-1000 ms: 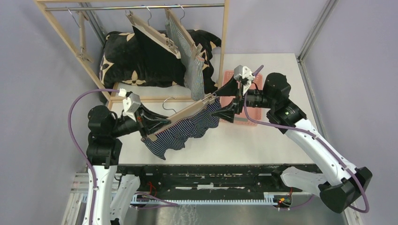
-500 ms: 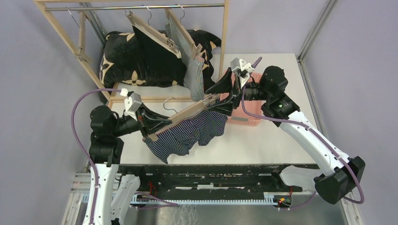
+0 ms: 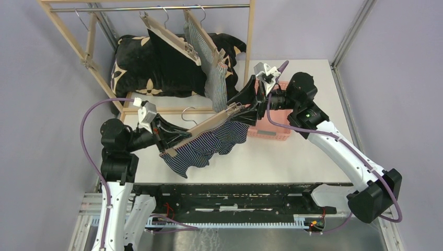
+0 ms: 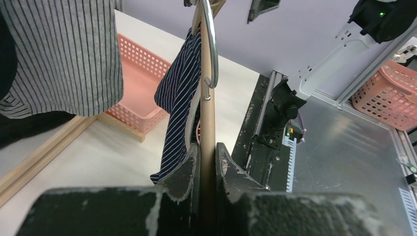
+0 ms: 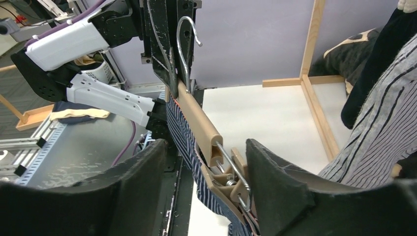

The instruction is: Remove the underwear clipped to the hanger

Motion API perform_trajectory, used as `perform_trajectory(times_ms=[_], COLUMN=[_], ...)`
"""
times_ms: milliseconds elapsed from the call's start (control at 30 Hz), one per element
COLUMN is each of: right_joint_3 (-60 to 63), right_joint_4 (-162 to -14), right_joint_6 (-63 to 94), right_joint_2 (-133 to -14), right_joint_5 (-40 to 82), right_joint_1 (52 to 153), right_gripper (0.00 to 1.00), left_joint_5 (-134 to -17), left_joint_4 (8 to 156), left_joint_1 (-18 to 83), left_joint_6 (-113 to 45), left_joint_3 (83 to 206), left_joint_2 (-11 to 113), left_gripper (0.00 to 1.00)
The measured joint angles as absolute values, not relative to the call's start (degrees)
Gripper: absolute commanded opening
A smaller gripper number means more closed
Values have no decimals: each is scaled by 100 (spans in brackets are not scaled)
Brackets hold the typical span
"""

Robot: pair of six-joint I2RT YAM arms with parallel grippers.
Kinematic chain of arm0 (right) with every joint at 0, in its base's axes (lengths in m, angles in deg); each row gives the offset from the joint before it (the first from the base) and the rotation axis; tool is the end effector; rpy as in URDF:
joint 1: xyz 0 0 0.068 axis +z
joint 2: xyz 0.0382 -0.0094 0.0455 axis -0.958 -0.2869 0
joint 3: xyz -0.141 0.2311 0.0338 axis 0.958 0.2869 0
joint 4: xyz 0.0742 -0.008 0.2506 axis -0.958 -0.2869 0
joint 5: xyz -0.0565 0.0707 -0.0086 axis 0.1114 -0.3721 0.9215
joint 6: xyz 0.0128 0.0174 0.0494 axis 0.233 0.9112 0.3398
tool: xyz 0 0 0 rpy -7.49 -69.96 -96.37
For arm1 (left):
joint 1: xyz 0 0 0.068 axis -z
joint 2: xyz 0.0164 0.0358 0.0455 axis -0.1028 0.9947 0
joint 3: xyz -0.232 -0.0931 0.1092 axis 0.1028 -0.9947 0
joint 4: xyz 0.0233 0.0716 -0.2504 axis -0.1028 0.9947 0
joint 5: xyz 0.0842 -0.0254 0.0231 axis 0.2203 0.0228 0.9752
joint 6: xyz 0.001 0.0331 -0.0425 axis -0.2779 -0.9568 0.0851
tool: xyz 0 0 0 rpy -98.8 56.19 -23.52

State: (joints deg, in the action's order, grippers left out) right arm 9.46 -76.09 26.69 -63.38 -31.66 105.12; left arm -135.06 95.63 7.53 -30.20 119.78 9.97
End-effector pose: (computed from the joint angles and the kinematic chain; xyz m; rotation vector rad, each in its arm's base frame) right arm 0.2143 0.1694 0.4221 -1.1043 1.2707 1.4169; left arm 0.1139 -0.0361 0.3784 0.7810 1.4865 -1.1247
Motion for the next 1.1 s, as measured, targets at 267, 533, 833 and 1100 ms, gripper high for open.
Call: perform_trajectory(times_ms=[267,533,833,1100], right_joint_3=[946,959,964,1014], right_joint_4=[-7546,-7563,-7548,-7668], right_joint_6=[2691,2656,2654,2538], right_joint_2=[-6399,-6441,-6434,-6367], right_joint_5=[-3168,-3181,-3199,-2980], right_joint_1=[10508,10510,10492,10521], right_gripper=[46,53,1,81], left_joint_5=[-13550,-13499,-13611,-13392], left_joint_4=[9508,9329,9292,9117], left_joint_1=[759,759,764,761], left_joint_6=[-2948,-2869,-2736,-2661], left_joint_3=[11954,11908,11884,11884], left_joint_2=[977,971,905,947], left_gripper=[3,3,3,3])
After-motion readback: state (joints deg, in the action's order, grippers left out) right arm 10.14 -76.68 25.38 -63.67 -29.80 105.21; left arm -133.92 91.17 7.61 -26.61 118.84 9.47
